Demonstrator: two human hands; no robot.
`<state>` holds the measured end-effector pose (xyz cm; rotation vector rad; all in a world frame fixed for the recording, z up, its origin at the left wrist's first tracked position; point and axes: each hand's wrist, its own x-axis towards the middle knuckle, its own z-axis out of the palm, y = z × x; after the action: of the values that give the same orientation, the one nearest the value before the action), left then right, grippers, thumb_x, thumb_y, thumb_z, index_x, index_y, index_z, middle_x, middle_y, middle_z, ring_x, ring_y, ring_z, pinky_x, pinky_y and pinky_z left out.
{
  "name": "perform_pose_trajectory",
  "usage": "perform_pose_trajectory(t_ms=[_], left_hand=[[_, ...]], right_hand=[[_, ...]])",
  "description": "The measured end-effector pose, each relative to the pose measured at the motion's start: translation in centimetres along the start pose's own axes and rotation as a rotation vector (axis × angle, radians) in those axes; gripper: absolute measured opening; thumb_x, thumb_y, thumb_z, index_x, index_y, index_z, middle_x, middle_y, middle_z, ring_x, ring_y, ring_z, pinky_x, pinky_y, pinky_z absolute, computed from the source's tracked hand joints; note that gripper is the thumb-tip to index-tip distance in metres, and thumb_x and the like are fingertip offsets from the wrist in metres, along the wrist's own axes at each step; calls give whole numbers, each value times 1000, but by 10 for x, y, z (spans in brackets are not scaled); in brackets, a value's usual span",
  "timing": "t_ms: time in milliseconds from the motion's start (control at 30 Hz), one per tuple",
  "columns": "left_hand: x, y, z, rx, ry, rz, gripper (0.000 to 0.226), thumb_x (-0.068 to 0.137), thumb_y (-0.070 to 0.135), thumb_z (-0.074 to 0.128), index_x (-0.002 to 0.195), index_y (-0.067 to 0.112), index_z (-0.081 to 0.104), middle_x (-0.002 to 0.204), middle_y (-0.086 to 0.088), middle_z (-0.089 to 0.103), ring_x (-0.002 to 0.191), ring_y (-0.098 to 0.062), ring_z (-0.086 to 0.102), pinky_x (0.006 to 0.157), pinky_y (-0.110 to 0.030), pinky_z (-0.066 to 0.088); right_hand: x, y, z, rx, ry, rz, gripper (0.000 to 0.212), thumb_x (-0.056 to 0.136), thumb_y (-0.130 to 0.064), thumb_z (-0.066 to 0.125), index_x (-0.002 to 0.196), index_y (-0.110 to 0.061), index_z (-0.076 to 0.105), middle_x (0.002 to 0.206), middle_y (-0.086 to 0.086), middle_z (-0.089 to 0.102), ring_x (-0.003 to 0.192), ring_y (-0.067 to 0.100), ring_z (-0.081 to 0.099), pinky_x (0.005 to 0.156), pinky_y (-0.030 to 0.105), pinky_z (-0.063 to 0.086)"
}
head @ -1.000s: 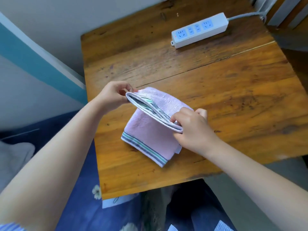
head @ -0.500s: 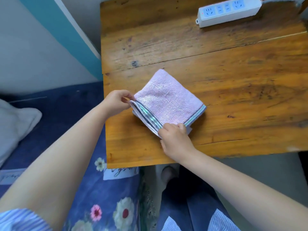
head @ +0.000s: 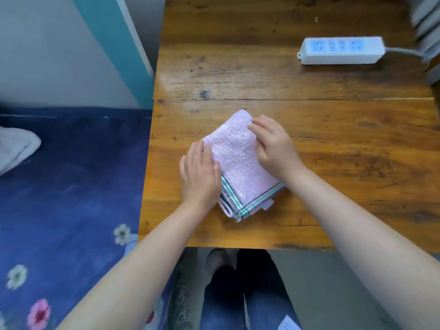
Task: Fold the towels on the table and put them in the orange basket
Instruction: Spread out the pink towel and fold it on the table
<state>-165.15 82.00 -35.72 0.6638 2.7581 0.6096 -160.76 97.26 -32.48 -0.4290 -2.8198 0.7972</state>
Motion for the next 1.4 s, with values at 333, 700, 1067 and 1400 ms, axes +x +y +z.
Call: perform_pose_trajectory(t_ms=[333,700,1067,1400], left_hand=[[-11,-6,55,188,-140,-228,65,97,44,17,141,14,-20,156,-7,-14,144,-21,-13,113,-47,-11],[-13,13,32,216,-188,-259,66,97,41,28,147,9,-3,156,-9,-7,144,-23,-8,113,-52,-4],[-64,77,42,278,-141,75,66,40,45,86,95,12,73,105,-5,71,96,-19,69,69,-25,54],[-59,63,46,219,-264,60,69,87,23,56,145,12,20,155,-6,12,144,-20,9,110,-33,23]], right_hand=[[27,32,46,-405,-438,-215,50,98,-35,29,145,-29,13,156,-7,3,144,18,-5,112,41,-8],[11,88,-14,-310,-361,-157,47,93,-22,43,138,-7,36,149,17,28,140,35,20,112,50,16],[-48,94,-36,-280,-395,-728,45,52,7,79,95,-6,73,103,15,70,92,36,67,73,47,56],[-21,86,-32,-272,-372,-904,23,72,-4,54,83,-7,74,84,7,73,75,24,70,44,22,51]])
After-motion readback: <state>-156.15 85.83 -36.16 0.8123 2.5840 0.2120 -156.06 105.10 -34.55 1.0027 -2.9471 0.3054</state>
